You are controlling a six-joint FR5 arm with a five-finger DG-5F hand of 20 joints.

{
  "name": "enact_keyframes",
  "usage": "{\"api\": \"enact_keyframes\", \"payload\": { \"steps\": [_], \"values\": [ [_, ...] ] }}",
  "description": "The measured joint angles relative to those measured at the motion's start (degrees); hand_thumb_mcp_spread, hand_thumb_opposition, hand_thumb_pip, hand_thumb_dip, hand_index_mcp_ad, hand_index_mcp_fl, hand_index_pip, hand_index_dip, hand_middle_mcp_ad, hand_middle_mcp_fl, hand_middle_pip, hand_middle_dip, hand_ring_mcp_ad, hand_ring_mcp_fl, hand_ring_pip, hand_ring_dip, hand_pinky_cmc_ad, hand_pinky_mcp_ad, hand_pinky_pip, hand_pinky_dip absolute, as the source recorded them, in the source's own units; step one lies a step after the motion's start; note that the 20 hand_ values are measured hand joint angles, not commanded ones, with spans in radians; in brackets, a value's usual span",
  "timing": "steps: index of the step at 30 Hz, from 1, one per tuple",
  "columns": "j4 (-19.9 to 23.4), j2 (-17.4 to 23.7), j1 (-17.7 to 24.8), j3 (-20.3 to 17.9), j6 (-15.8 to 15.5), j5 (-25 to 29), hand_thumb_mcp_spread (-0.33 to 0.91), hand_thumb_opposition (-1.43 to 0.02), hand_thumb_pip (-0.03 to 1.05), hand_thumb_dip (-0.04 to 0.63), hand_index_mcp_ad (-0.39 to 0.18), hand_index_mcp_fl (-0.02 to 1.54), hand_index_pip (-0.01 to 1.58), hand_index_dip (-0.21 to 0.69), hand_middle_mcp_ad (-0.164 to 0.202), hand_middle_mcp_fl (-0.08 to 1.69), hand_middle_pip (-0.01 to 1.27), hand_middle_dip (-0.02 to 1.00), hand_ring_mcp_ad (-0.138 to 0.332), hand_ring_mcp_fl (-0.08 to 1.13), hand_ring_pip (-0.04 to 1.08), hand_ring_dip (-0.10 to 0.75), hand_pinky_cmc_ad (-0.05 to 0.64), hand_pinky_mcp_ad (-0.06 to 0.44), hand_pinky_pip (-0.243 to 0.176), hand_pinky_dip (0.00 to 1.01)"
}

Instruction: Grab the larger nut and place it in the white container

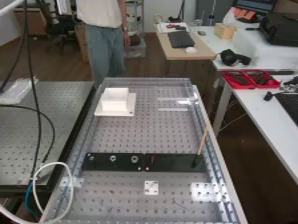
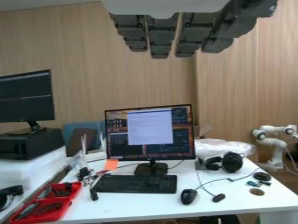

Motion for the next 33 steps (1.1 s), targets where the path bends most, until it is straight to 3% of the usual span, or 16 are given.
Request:
{"api": "enact_keyframes", "payload": {
  "steps": [2, 4, 5, 8, 10, 14, 19, 30, 33],
  "values": [
    [0.0, 0.0, 0.0, -0.1, 0.0, 0.0, 0.01, 0.0, 0.03, 0.0, 0.03, 0.01, 0.0, 0.0, 0.042, 0.01, 0.02, 0.02, 0.052, 0.01, 0.0, 0.016, 0.033, 0.031, -0.01, 0.01],
    [0.1, 0.1, -0.1, -0.2, 0.1, 0.0, 0.07, -0.1, 0.21, 0.031, 0.03, 0.01, 0.01, 0.0, 0.044, 0.01, 0.04, 0.03, 0.052, 0.01, 0.01, 0.026, 0.028, 0.051, -0.01, 0.08],
    [0.1, 0.1, -0.1, -0.2, 0.1, 0.0, 0.15, -0.21, 0.36, 0.051, 0.024, 0.01, 0.02, 0.0, 0.044, 0.0, 0.06, 0.06, 0.051, 0.01, 0.02, 0.04, 0.059, 0.068, -0.012, 0.15],
    [0.2, 0.2, -0.1, -0.4, 0.1, 0.1, 0.21, -0.42, 0.39, 0.068, -0.007, 0.01, 0.06, -0.002, 0.042, 0.01, 0.09, 0.13, 0.059, 0.01, 0.04, 0.087, 0.152, 0.166, -0.017, 0.35],
    [0.2, 0.3, -0.1, -0.4, 0.2, 0.1, 0.22, -0.53, 0.4, 0.077, -0.021, 0.01, 0.06, -0.003, 0.045, 0.01, 0.1, 0.16, 0.093, 0.02, 0.06, 0.113, 0.216, 0.209, -0.037, 0.45],
    [0.2, 0.3, -0.2, -0.6, 0.3, 0.0, 0.22, -0.65, 0.46, 0.077, -0.024, 0.02, 0.07, -0.003, 0.042, 0.02, 0.11, 0.19, 0.127, 0.01, 0.07, 0.136, 0.304, 0.278, -0.059, 0.55],
    [0.1, 0.1, -0.2, -0.7, 0.4, 0.0, 0.21, -0.7, 0.47, 0.077, -0.024, 0.04, 0.09, -0.003, 0.042, 0.02, 0.12, 0.21, 0.152, 0.01, 0.09, 0.147, 0.367, 0.33, -0.073, 0.62],
    [0.0, 0.1, -0.3, -1.4, 0.1, 1.4, 0.2, -0.76, 0.48, 0.082, -0.021, 0.04, 0.1, -0.003, 0.056, 0.05, 0.13, 0.22, 0.175, 0.02, 0.09, 0.164, 0.394, 0.346, -0.091, 0.65],
    [0.2, 0.1, -0.2, -1.9, 0.0, 1.9, 0.2, -0.76, 0.53, 0.082, -0.021, 0.04, 0.1, -0.003, 0.056, 0.05, 0.14, 0.22, 0.175, 0.02, 0.09, 0.164, 0.394, 0.347, -0.091, 0.65]
  ]
}}
